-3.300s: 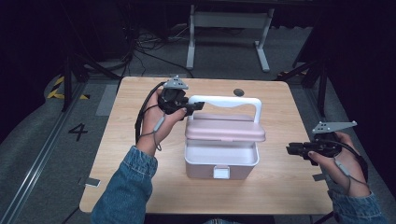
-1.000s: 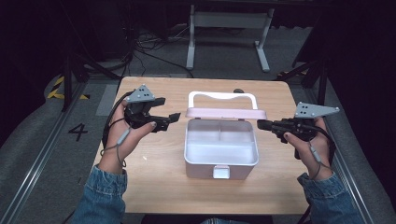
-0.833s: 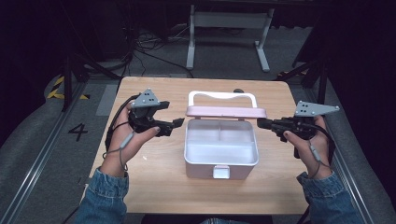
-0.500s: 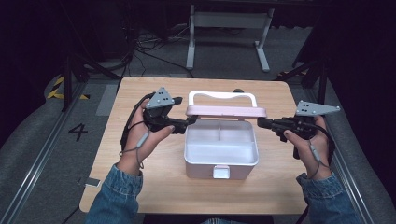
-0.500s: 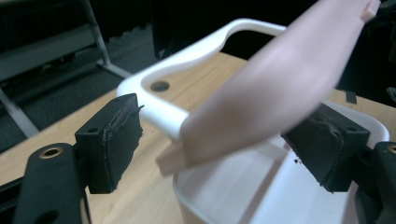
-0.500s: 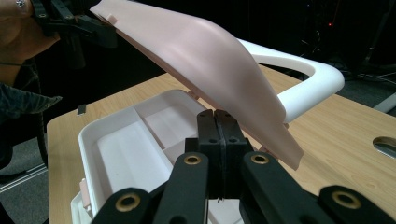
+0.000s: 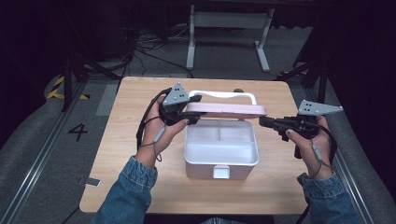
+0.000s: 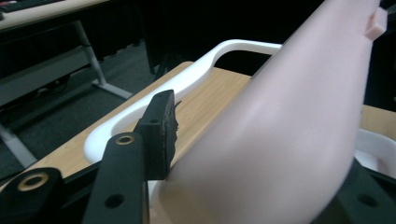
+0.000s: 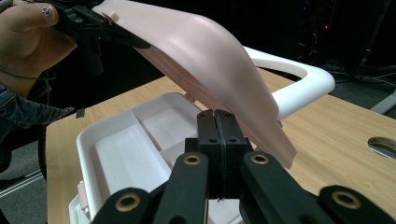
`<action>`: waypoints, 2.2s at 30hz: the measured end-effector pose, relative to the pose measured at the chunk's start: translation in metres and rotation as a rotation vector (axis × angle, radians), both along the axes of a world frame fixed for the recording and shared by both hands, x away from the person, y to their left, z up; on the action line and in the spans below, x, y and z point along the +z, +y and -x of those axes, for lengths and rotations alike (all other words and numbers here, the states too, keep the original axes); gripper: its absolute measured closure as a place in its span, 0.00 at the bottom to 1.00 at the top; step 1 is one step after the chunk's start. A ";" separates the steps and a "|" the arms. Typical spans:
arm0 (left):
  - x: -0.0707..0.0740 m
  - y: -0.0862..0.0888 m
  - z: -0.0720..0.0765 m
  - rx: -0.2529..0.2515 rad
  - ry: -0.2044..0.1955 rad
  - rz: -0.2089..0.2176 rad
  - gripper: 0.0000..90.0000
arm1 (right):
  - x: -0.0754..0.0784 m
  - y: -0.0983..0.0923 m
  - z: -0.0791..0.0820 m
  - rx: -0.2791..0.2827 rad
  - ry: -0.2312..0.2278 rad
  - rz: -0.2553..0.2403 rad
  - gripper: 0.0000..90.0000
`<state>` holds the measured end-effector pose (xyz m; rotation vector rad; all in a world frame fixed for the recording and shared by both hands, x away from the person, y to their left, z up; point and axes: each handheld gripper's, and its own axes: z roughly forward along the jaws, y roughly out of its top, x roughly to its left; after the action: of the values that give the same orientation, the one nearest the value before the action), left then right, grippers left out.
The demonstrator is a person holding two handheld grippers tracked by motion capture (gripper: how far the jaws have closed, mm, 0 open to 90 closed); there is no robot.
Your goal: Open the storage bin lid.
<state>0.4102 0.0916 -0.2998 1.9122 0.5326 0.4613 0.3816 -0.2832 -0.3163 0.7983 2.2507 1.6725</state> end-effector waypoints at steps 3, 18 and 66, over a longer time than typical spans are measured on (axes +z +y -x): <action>0.001 0.000 0.000 0.001 -0.004 -0.014 0.62 | 0.001 -0.002 0.000 -0.005 0.000 0.000 1.00; 0.008 -0.001 -0.013 -0.003 0.026 -0.018 0.64 | 0.005 -0.021 0.003 -0.050 -0.012 0.007 0.93; 0.006 -0.008 -0.088 0.083 0.122 -0.002 0.62 | -0.016 -0.077 0.008 -0.170 0.063 0.047 0.81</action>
<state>0.4985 0.0837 -0.2938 1.9338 0.6940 0.3997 0.3735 -0.3600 -0.3328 1.0134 2.1850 1.5329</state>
